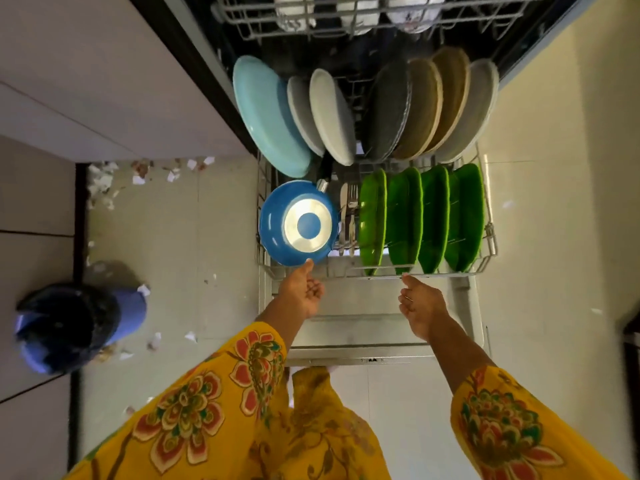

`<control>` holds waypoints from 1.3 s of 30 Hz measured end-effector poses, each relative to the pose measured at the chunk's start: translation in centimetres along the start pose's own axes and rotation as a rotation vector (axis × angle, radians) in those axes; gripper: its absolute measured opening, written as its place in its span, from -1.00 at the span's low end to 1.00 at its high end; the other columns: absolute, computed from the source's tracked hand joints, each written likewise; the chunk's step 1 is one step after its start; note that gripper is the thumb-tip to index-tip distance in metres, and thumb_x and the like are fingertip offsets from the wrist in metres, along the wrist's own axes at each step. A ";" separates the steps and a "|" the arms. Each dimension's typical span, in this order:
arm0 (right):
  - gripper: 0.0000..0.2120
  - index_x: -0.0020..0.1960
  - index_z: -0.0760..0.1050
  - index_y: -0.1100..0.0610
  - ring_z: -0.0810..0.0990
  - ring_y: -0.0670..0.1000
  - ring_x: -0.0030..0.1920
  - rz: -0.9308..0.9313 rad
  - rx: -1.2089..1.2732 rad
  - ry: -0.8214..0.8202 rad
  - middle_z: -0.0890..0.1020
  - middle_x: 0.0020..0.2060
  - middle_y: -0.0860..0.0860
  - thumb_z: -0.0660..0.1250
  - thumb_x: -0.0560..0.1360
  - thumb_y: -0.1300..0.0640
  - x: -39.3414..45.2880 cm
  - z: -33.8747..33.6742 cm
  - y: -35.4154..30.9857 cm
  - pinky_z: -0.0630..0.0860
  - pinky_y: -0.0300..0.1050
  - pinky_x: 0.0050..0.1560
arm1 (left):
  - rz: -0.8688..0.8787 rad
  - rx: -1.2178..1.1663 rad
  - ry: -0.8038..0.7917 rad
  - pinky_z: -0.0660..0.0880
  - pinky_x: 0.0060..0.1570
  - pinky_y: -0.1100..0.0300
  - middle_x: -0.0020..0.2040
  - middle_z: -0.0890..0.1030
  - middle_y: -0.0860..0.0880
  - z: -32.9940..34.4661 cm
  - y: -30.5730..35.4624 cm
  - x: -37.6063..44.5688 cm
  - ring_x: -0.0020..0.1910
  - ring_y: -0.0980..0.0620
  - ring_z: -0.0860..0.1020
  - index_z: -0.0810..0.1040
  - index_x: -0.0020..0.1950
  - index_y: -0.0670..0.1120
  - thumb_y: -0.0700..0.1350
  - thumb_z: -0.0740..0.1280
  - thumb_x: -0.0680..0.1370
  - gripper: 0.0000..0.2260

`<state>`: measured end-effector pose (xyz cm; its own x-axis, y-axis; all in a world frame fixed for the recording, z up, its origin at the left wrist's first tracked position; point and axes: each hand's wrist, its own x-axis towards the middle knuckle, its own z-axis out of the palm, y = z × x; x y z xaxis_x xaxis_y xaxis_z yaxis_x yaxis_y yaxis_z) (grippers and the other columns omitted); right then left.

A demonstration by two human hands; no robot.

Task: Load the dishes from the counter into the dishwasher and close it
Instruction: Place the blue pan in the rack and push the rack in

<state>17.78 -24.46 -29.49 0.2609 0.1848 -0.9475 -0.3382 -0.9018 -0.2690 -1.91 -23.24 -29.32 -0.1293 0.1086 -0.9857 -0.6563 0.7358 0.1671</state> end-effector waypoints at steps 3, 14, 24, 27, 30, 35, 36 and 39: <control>-0.82 -0.18 0.44 0.17 0.18 -0.05 -0.42 0.020 0.092 -0.012 0.25 -0.40 0.02 0.37 0.50 0.10 1.5 1.2 0.0 0.20 -0.22 -0.36 | -0.006 0.019 0.014 0.30 -0.33 0.24 -0.31 0.28 -0.04 0.1 -0.4 2.0 -0.35 0.07 0.25 0.47 0.02 -0.12 -0.09 0.39 0.52 -0.83; -0.82 -0.06 0.45 0.13 0.32 -0.04 -0.35 0.030 0.412 -0.042 0.39 -0.32 0.05 0.43 0.43 0.13 5.3 4.6 0.9 0.36 -0.21 -0.30 | -0.029 -0.051 0.044 0.46 -0.18 0.17 -0.22 0.40 -0.11 2.1 -2.6 7.4 -0.28 0.00 0.36 0.45 0.18 -0.20 -0.16 0.43 0.48 -0.68; -0.87 -0.11 0.42 0.18 0.54 0.12 -0.12 -0.064 0.491 -0.003 0.55 -0.15 0.14 0.32 0.46 0.36 6.0 4.8 0.8 0.48 0.09 0.18 | -0.030 -0.155 0.132 0.50 -0.01 0.14 -0.20 0.45 -0.19 2.5 -2.9 9.1 -0.26 -0.06 0.47 0.42 0.27 -0.30 -0.39 0.18 0.55 -0.71; -0.88 -0.12 0.43 0.19 0.56 0.08 -0.18 -0.094 0.489 -0.030 0.56 -0.19 0.13 0.32 0.46 0.36 6.2 5.4 0.0 0.51 0.05 0.12 | -0.016 -0.157 0.109 0.51 0.00 0.12 -0.14 0.48 -0.21 2.9 -2.1 9.2 -0.23 -0.08 0.49 0.41 0.27 -0.29 -0.39 0.19 0.55 -0.71; -0.87 -0.14 0.39 0.19 0.56 0.07 -0.23 -0.120 0.495 -0.035 0.54 -0.20 0.14 0.33 0.46 0.35 6.9 6.5 -1.6 0.55 0.03 -0.02 | 0.032 -0.179 0.080 0.53 -0.02 0.10 -0.20 0.47 -0.21 4.2 -0.4 9.2 -0.24 -0.08 0.49 0.42 0.21 -0.27 -0.42 0.16 0.54 -0.74; -0.78 0.06 0.37 0.24 0.59 0.05 -0.21 -0.187 0.513 -0.091 0.55 -0.16 0.15 0.35 0.47 0.30 8.4 8.5 -5.1 0.62 -0.08 -0.19 | 0.089 -0.200 0.033 0.53 -0.10 0.10 -0.17 0.46 -0.21 7.1 2.9 10.2 -0.20 -0.08 0.48 0.40 0.12 -0.23 -0.43 0.12 0.55 -0.79; -0.74 0.09 0.35 0.24 0.60 0.06 -0.19 -0.202 0.495 -0.093 0.55 -0.16 0.15 0.36 0.47 0.29 8.7 8.8 -5.8 0.61 -0.06 -0.12 | 0.086 -0.193 0.023 0.53 -0.09 0.12 -0.16 0.46 -0.20 7.6 3.6 10.6 -0.21 -0.08 0.47 0.40 0.12 -0.23 -0.42 0.11 0.56 -0.80; -0.66 0.15 0.31 0.22 0.59 0.10 -0.08 -0.222 0.457 -0.084 0.56 -0.07 0.18 0.37 0.46 0.28 9.4 10.0 -8.2 0.57 0.05 0.06 | 0.100 -0.188 0.005 0.52 -0.06 0.16 -0.20 0.42 -0.17 9.2 5.4 11.1 -0.25 -0.05 0.44 0.39 0.10 -0.23 -0.40 0.12 0.57 -0.83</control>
<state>13.97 -11.43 -37.96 0.3041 0.3999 -0.8647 -0.6483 -0.5782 -0.4954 -0.06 -11.91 -39.60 -0.2043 0.1711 -0.9638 -0.7668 0.5841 0.2662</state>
